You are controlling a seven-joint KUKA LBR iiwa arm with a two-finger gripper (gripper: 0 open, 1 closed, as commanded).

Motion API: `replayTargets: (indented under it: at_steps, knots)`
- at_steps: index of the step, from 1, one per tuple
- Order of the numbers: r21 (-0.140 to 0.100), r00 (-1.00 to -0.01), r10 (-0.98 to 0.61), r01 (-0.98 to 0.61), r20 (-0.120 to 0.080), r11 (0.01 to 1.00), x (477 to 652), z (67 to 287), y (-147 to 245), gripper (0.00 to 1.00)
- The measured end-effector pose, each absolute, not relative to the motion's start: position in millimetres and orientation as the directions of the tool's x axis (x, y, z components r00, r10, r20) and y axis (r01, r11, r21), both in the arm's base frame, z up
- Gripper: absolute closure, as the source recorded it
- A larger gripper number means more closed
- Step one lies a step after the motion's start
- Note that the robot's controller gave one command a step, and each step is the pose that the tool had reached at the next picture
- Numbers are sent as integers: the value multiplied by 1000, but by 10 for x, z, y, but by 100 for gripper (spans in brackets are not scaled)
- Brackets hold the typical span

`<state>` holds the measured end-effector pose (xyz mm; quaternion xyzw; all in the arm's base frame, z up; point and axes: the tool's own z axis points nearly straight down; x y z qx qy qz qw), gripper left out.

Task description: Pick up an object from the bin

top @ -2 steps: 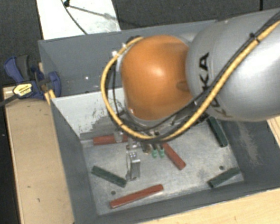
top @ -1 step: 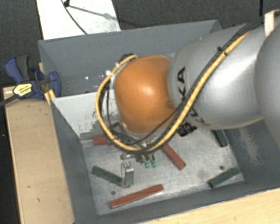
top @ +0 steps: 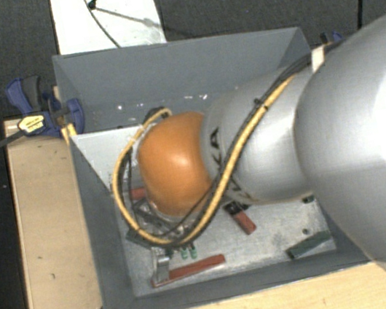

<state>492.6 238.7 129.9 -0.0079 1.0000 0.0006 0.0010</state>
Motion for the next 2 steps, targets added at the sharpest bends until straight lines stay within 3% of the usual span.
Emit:
replayTargets:
  at_steps: [1, 2]
  knots:
    - [2, -994, -107, -107, -2, 994, 5487, 704, 2139, 100]
    - [2, -994, -105, -105, -2, 994, 5487, 705, 2139, 100]
